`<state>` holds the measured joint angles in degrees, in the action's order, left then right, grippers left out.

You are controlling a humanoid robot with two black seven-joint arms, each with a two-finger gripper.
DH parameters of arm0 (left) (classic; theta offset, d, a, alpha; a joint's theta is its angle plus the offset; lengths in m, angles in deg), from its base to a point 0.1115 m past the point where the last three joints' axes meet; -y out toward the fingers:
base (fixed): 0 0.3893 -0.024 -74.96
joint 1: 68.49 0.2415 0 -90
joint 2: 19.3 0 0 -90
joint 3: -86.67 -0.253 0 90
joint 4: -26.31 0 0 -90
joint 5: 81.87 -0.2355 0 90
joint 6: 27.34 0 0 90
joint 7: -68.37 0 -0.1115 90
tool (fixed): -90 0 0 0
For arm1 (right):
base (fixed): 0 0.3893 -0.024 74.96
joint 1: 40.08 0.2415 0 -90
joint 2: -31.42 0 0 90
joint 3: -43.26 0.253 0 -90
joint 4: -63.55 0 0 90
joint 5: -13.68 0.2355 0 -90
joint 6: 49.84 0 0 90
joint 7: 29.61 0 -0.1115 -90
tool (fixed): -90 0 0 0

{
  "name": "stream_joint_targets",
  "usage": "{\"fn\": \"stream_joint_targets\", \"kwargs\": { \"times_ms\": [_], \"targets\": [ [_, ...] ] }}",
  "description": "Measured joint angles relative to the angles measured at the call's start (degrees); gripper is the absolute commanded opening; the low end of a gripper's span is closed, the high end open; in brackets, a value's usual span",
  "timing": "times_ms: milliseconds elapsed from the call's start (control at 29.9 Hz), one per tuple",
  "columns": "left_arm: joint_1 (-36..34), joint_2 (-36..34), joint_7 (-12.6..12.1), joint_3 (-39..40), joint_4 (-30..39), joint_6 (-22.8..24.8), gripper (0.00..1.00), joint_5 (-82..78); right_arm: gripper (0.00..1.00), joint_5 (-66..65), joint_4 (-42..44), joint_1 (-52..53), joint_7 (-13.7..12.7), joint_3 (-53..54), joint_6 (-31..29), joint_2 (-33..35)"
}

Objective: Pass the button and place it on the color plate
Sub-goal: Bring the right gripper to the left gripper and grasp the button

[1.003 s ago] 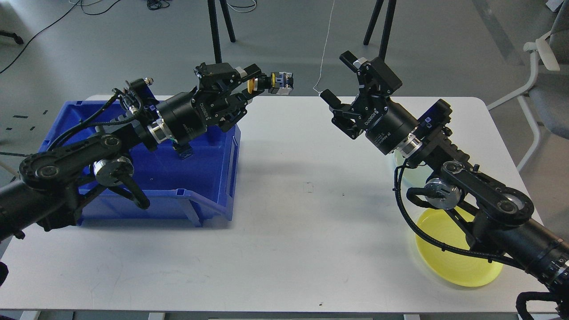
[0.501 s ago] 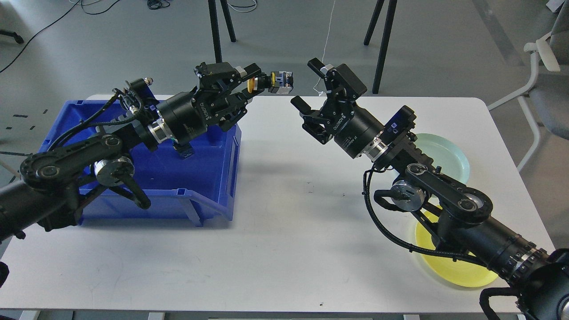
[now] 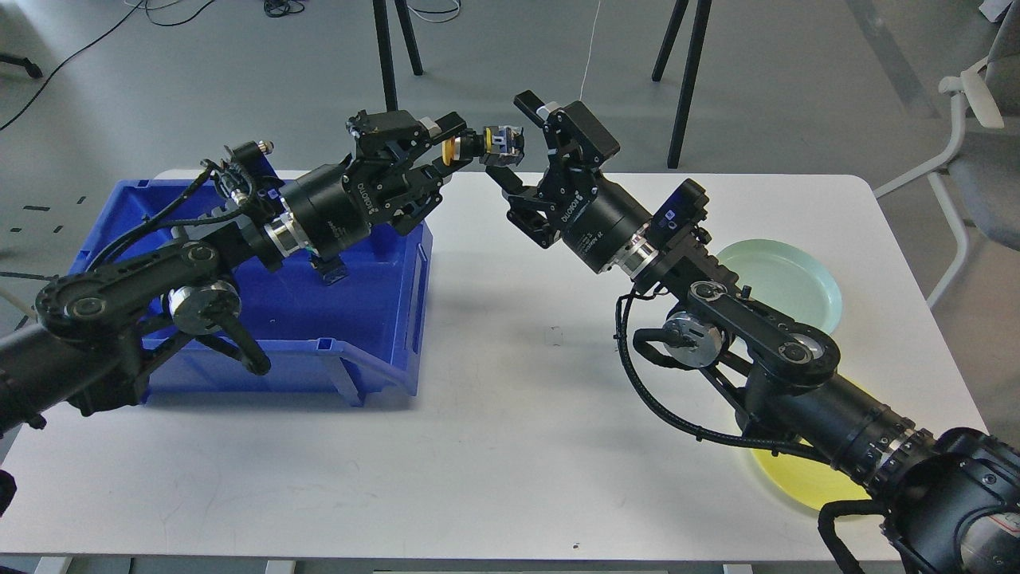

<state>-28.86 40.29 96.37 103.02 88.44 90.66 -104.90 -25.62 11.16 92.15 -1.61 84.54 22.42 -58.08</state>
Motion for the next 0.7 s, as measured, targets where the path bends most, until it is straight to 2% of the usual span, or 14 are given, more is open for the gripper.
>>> {"fn": "stream_joint_targets", "kwargs": {
  "times_ms": [267, 568, 702],
  "targets": [
    [0.00, 0.00, 0.00, 0.00, -0.08, 0.00, 0.09, 0.08, 0.88, 0.01, -0.09, 0.11, 0.00, -1.31, 0.75, -0.21],
    [0.09, 0.00, 0.00, 0.00, -0.13, 0.00, 0.09, 0.09, 0.56, 0.01, -0.40, -0.07, 0.00, -1.55, 1.78, -0.50],
    [0.09, 0.06, 0.00, 0.00, -0.22, 0.00, 0.09, 0.15, 0.47, 0.01, -0.78, -0.25, 0.00, -1.63, 1.77, -0.50]
  ]
}}
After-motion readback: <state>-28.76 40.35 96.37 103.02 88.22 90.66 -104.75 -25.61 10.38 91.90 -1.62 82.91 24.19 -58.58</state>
